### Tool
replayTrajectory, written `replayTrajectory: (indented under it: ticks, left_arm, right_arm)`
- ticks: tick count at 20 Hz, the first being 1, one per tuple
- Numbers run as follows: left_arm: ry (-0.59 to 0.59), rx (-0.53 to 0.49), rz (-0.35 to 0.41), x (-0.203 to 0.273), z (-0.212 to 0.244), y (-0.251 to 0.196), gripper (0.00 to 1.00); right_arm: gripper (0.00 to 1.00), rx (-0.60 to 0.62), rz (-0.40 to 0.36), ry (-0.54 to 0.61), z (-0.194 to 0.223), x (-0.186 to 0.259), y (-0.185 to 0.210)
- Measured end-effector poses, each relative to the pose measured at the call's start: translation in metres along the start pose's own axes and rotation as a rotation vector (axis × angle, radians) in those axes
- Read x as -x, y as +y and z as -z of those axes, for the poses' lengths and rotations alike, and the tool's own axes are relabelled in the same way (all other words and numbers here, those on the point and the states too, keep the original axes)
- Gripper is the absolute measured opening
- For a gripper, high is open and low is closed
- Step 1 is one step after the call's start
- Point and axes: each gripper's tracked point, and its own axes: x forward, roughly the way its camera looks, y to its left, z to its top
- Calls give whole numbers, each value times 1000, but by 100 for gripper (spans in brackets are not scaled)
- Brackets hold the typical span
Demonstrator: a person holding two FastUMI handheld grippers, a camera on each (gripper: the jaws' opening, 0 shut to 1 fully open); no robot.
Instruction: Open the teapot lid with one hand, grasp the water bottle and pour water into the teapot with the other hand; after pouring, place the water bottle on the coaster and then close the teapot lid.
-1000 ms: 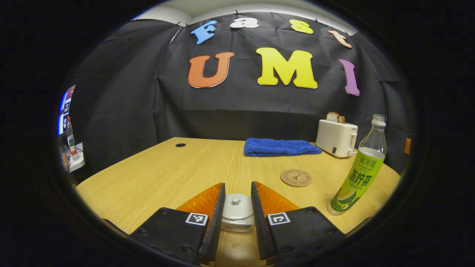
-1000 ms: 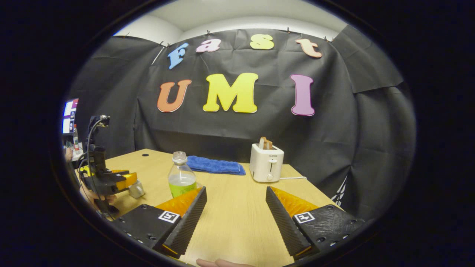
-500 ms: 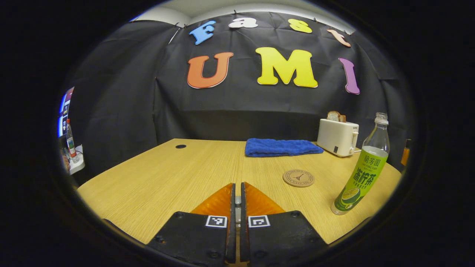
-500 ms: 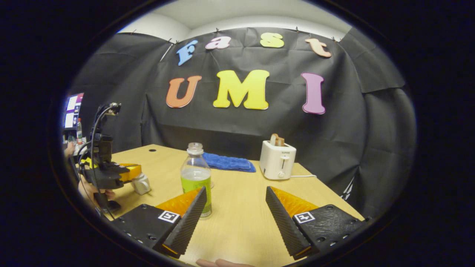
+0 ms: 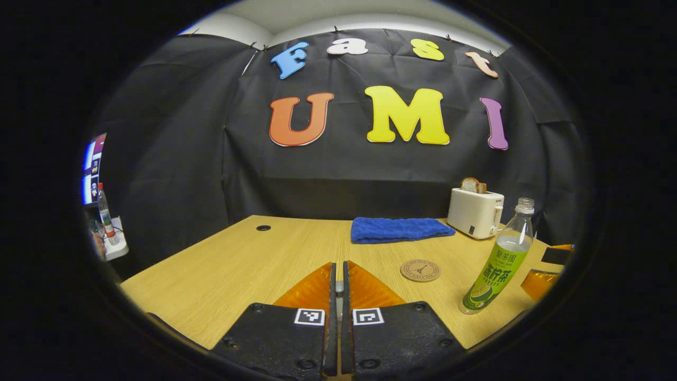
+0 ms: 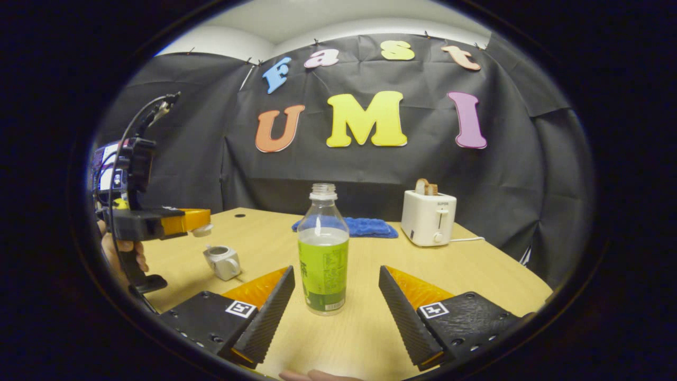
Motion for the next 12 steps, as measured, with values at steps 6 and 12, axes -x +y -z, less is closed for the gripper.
replayTrajectory:
  ticks: [6, 12]
  left_arm:
    - [34, 33, 27, 32, -20, 9, 4]
    - [12, 10, 38, 62, -42, 12, 4]
  right_arm:
    - [98, -10, 10, 26, 12, -27, 17]
    - [95, -20, 40, 40, 9, -58, 12]
